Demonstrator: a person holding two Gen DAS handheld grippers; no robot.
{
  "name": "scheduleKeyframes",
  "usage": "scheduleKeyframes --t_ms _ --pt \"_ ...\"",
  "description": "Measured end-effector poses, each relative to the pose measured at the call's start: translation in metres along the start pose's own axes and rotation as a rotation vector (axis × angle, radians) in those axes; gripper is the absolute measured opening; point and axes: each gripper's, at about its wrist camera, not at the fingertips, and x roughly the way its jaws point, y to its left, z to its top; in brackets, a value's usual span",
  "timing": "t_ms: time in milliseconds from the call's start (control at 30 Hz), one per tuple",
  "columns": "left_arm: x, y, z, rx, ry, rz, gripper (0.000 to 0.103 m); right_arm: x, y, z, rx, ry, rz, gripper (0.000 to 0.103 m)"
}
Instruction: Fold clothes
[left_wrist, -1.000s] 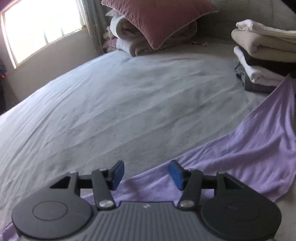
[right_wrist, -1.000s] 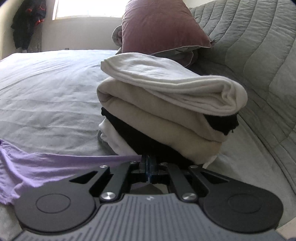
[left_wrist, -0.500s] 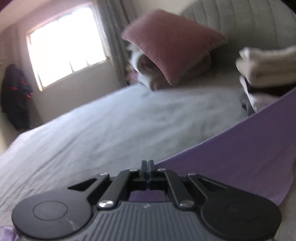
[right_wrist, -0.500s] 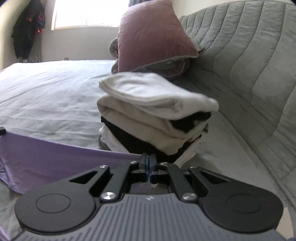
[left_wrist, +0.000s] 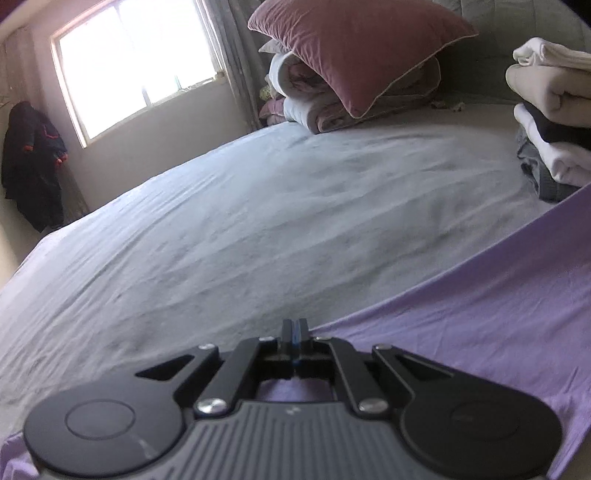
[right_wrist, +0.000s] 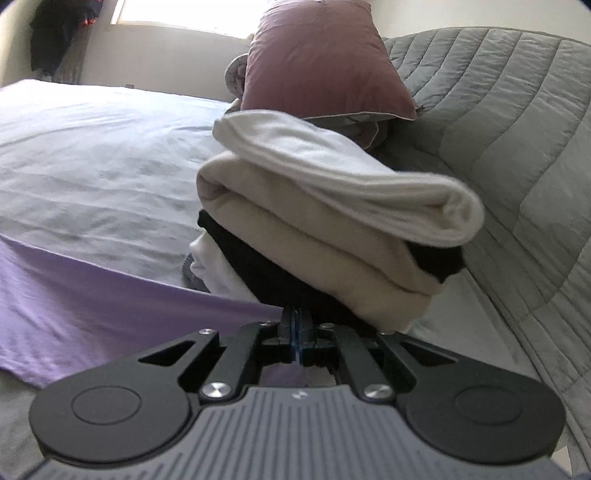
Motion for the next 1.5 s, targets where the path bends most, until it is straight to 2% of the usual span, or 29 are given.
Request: scheduleKeyframes --t_ms 133,167,200,233,267,333,367,467,600,733,833,967,1167,1267,1367,1433,1467,1500 --pt "-0.006 0.015 0.003 -0.076 0.023 -0.055 0.005 0.0 -0.003 -0.003 0.036 0.011 0.007 0.002" --pt "-0.009 0.02 0.004 -0.103 0.03 -0.074 0.009 0.0 -0.004 -0.003 0.047 0.014 0.01 0.007" --pt "-0.012 0.025 0.003 -0.133 0.035 -0.085 0.018 -0.001 -0.006 -0.003 0.06 0.02 0.018 0.013" --pt "-0.016 0.03 0.002 -0.163 0.04 -0.094 0.025 -0.004 -0.008 -0.003 0.076 0.028 0.031 0.014" --pt "-0.023 0.036 0.001 -0.185 0.041 -0.095 0.028 -0.007 -0.01 -0.003 0.091 0.036 0.046 0.015" --pt "-0.037 0.049 -0.003 -0.214 0.042 -0.087 0.037 -0.015 -0.016 -0.002 0.122 0.05 0.079 0.026" --pt "-0.043 0.056 -0.005 -0.221 0.045 -0.08 0.038 -0.019 -0.017 -0.002 0.132 0.056 0.095 0.037" --pt "-0.059 0.08 -0.015 -0.22 0.059 -0.033 0.039 -0.031 -0.015 0.0 0.143 0.072 0.143 0.039" --pt "-0.069 0.119 -0.03 -0.203 0.089 0.092 0.041 -0.042 0.004 0.003 0.118 0.093 0.212 0.039" --pt "-0.075 0.169 -0.053 -0.268 0.125 0.216 0.047 -0.044 0.035 0.011 0.101 0.108 0.304 0.039" --pt "-0.074 0.207 -0.073 -0.342 0.161 0.29 0.047 -0.039 0.066 0.022 0.074 0.108 0.385 0.04" --pt "-0.071 0.244 -0.096 -0.439 0.189 0.332 0.047 -0.023 0.111 0.039 0.067 0.119 0.479 0.04" --pt "-0.071 0.284 -0.119 -0.537 0.197 0.342 0.047 0.003 0.17 0.061 0.046 0.133 0.552 0.041" --pt "-0.068 0.301 -0.129 -0.624 0.195 0.298 0.046 0.017 0.192 0.068 0.023 0.146 0.56 0.041" --pt "-0.066 0.308 -0.134 -0.677 0.184 0.249 0.034 0.028 0.207 0.07 -0.005 0.154 0.561 0.041" --pt "-0.063 0.309 -0.133 -0.688 0.182 0.215 0.017 0.032 0.214 0.07 -0.025 0.144 0.562 0.041" --pt "-0.062 0.307 -0.132 -0.679 0.182 0.212 0.012 0.032 0.216 0.071 -0.034 0.141 0.564 0.041" --pt "-0.061 0.304 -0.131 -0.666 0.184 0.213 0.012 0.033 0.218 0.072 -0.042 0.14 0.569 0.042"
